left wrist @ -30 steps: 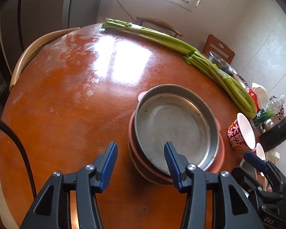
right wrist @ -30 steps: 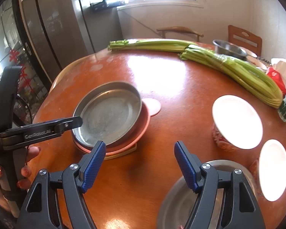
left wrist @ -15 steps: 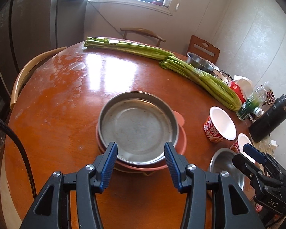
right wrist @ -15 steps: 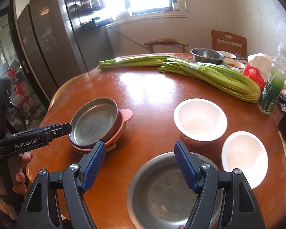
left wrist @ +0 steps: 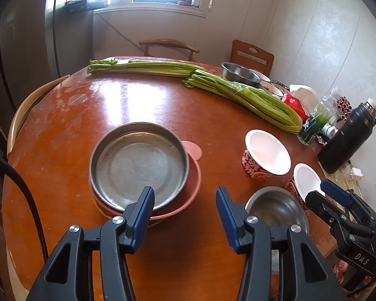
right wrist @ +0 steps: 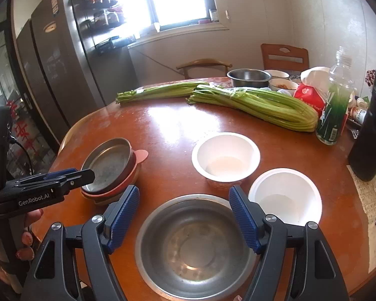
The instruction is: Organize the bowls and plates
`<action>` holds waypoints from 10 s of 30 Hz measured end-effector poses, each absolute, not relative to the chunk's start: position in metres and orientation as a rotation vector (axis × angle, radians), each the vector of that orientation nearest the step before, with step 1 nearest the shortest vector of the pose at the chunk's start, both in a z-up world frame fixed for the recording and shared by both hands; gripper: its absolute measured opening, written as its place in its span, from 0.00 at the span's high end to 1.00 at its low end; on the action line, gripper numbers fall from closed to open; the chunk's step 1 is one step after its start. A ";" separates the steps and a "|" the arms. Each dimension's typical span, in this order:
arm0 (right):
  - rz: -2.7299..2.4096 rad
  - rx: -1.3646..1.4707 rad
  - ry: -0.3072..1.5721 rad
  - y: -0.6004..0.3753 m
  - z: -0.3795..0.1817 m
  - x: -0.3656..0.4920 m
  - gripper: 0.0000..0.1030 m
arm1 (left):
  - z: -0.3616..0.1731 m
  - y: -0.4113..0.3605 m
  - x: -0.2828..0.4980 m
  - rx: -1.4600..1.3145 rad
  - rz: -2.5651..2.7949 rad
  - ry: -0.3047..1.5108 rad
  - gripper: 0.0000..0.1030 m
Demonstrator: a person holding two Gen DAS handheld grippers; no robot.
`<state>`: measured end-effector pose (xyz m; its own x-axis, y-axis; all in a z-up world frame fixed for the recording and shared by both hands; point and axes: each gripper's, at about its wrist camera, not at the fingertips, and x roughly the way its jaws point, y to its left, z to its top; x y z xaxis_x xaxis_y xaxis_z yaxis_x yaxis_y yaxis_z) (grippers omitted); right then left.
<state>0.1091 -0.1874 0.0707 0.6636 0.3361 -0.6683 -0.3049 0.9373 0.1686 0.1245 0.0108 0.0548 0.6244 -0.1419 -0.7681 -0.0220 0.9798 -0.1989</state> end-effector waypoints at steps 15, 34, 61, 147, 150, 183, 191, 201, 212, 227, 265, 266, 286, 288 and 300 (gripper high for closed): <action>0.301 0.078 0.748 -0.231 0.072 0.097 0.26 | 0.051 -0.047 0.125 -0.137 -0.182 0.921 0.51; 0.284 0.073 0.848 -0.264 0.035 0.067 0.26 | 0.031 -0.087 0.121 -0.073 -0.242 0.972 0.51; 0.323 -0.018 0.945 -0.231 -0.015 0.088 0.34 | -0.021 -0.100 0.145 -0.085 -0.285 1.086 0.51; 0.484 -0.046 0.896 -0.184 -0.015 0.068 0.38 | -0.023 -0.061 0.099 -0.113 -0.146 0.952 0.49; 0.491 -0.014 0.904 -0.187 -0.016 0.070 0.38 | -0.022 -0.057 0.097 -0.139 -0.170 0.934 0.49; 0.390 0.084 0.784 -0.217 0.002 0.070 0.37 | -0.009 -0.022 0.085 -0.180 -0.106 0.843 0.49; 0.354 0.112 0.731 -0.238 0.019 0.065 0.37 | 0.011 -0.022 0.071 -0.177 -0.113 0.794 0.49; 0.287 0.125 0.691 -0.271 0.033 0.063 0.37 | 0.031 -0.063 0.066 -0.103 -0.183 0.763 0.49; 0.172 0.163 0.697 -0.319 0.035 0.068 0.37 | 0.043 -0.128 0.094 -0.063 -0.342 0.783 0.49; 0.121 0.179 0.759 -0.343 0.012 0.098 0.37 | 0.023 -0.184 0.154 -0.079 -0.393 0.905 0.49; 0.219 0.040 0.824 -0.313 -0.001 0.137 0.44 | -0.010 -0.197 0.195 -0.143 -0.423 1.036 0.50; 0.219 0.038 0.819 -0.312 0.000 0.135 0.44 | -0.009 -0.197 0.194 -0.147 -0.426 1.034 0.50; 0.240 0.001 0.742 -0.294 0.026 0.106 0.46 | 0.020 -0.175 0.163 -0.153 -0.431 0.948 0.50; 0.242 0.003 0.746 -0.293 0.026 0.104 0.46 | 0.021 -0.173 0.161 -0.159 -0.433 0.949 0.50; 0.179 0.091 0.779 -0.314 0.017 0.105 0.46 | 0.014 -0.167 0.167 -0.192 -0.428 0.959 0.50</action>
